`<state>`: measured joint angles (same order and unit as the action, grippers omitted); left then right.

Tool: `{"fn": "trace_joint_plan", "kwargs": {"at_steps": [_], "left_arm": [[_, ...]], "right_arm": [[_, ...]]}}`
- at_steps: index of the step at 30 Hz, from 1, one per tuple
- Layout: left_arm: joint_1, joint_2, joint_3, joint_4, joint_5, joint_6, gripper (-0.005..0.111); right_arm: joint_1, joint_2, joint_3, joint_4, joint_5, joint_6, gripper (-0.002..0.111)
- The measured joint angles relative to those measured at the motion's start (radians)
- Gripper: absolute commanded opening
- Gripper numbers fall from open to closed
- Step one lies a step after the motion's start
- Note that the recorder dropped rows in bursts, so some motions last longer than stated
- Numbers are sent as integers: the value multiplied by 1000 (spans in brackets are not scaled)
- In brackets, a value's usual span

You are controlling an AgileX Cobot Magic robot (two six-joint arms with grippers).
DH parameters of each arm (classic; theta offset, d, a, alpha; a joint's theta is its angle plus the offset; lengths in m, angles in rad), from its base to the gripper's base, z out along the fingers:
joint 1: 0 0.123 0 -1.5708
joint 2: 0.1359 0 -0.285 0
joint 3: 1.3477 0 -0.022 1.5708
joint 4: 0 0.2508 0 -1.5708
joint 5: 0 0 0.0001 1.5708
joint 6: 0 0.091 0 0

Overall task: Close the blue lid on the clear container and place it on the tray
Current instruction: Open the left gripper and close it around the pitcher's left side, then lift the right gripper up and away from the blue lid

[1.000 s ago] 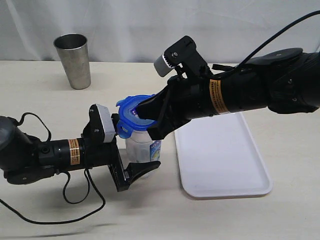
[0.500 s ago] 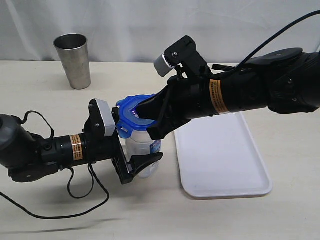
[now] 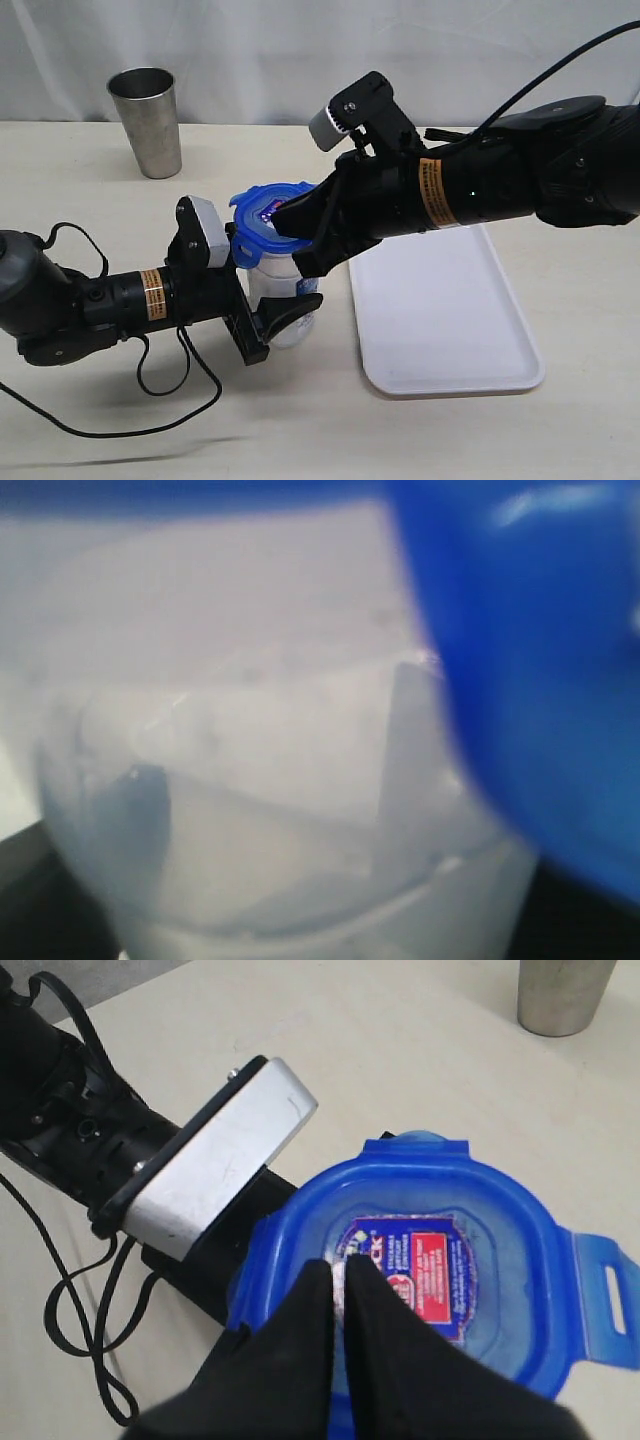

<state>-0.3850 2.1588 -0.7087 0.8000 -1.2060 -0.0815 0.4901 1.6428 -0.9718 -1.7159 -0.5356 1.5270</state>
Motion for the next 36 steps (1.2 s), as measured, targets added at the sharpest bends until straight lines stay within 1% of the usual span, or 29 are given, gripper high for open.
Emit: {"fn": "trace_joint_plan", "kwargs": {"at_steps": [1,2,7,10,11,12,13,15,17,21,23,24,25,28,30,32,33,36], "left_arm": [[0,0,0,0,0,0,5],[0,0,0,0,0,0,0],[0,0,0,0,6,-2,0],[0,0,0,0,10,-4,0],[0,0,0,-2,10,-4,0],[0,0,0,-2,10,-4,0],[0,0,0,-4,10,-6,0],[0,0,0,-6,14,-6,0],[0,0,0,-8,14,-6,0],[0,0,0,-8,15,-6,0],[0,0,0,-8,15,-6,0],[0,0,0,-8,15,-6,0],[0,0,0,-8,15,-6,0],[0,0,0,-8,15,-6,0],[0,0,-2,-1,17,-6,0],[0,0,-4,6,17,-6,0],[0,0,-6,6,17,-6,0],[0,0,-7,10,19,-6,0]], "right_arm": [[0,0,0,0,0,0,5],[0,0,0,0,0,1,5],[0,-4,-5,-4,0,1,6],[0,-19,-7,-19,5,1,18],[0,-31,-6,-23,7,-1,25],[0,-44,-11,-23,9,-4,29],[0,-60,-16,-25,12,-10,32],[2,-93,-24,-25,45,-20,33],[18,-123,-28,-25,149,-21,33],[89,-155,-28,-31,454,-14,33],[122,-155,-28,-31,547,-13,32],[132,-155,-27,-31,564,-13,31],[141,-153,-24,-31,562,-12,28],[145,-134,-20,-31,536,20,13],[127,-120,-20,-31,525,54,6],[84,-117,-20,-31,479,94,7],[49,-115,-22,-29,417,119,10],[-73,-111,-57,-24,86,199,23]]}}
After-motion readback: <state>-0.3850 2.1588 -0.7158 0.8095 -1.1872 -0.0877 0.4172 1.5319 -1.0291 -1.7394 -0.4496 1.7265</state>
